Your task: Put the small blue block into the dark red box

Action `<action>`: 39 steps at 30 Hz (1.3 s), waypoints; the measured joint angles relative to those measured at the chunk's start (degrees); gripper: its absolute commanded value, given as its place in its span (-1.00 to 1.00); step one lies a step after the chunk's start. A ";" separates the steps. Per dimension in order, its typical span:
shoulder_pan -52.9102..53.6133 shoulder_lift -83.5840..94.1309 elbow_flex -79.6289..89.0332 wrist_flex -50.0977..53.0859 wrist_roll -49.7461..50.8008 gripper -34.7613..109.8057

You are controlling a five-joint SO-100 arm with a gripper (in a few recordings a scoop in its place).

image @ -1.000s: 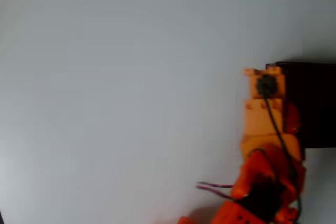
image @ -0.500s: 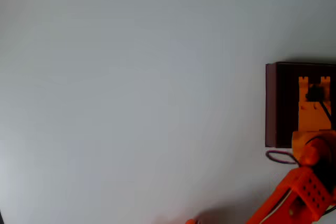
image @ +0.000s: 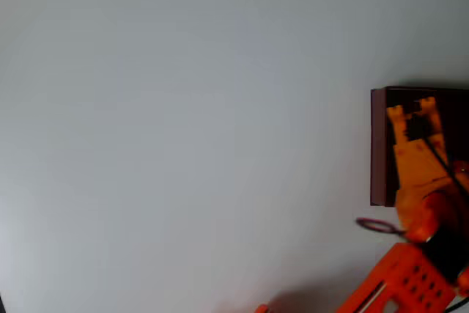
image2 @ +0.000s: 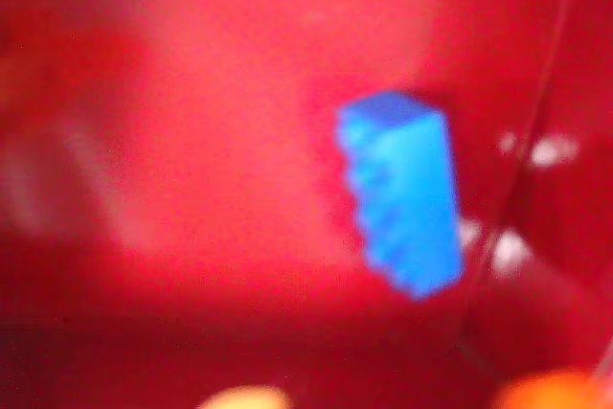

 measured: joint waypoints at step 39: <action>-74.62 84.02 61.35 17.14 -20.83 -0.52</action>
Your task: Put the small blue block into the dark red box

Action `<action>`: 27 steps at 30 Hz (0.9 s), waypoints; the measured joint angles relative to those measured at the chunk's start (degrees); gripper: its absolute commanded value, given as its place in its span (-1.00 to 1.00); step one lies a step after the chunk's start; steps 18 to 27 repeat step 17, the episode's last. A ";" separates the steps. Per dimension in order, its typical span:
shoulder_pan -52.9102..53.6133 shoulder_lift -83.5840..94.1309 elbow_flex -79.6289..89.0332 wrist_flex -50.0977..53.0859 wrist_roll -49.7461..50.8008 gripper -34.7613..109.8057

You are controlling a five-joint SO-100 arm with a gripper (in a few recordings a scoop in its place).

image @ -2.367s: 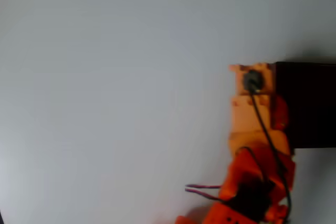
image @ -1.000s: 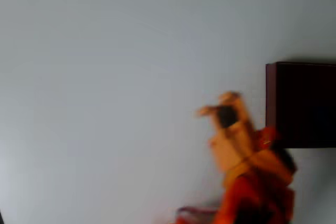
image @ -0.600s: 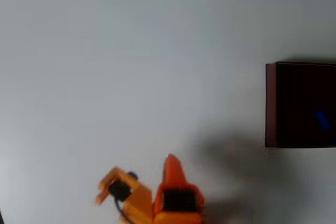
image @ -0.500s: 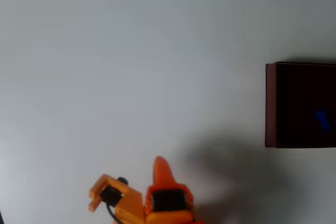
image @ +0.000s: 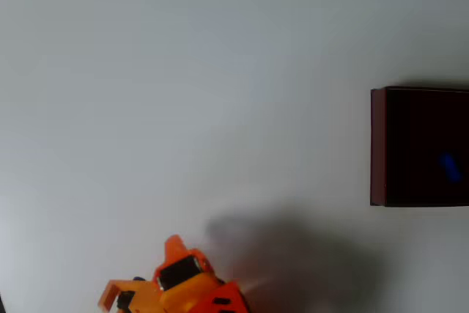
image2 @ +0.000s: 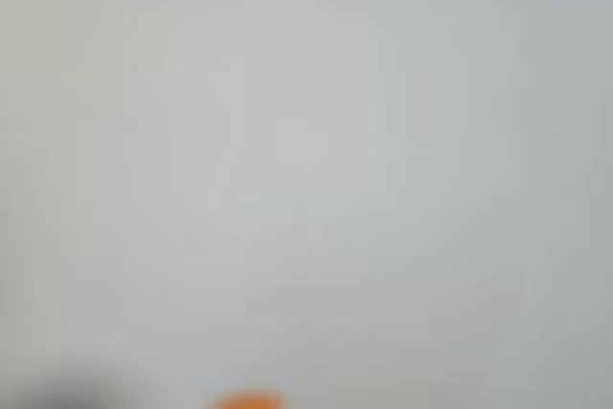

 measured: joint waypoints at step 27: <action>-1.85 -0.09 1.32 -0.62 -0.26 -0.52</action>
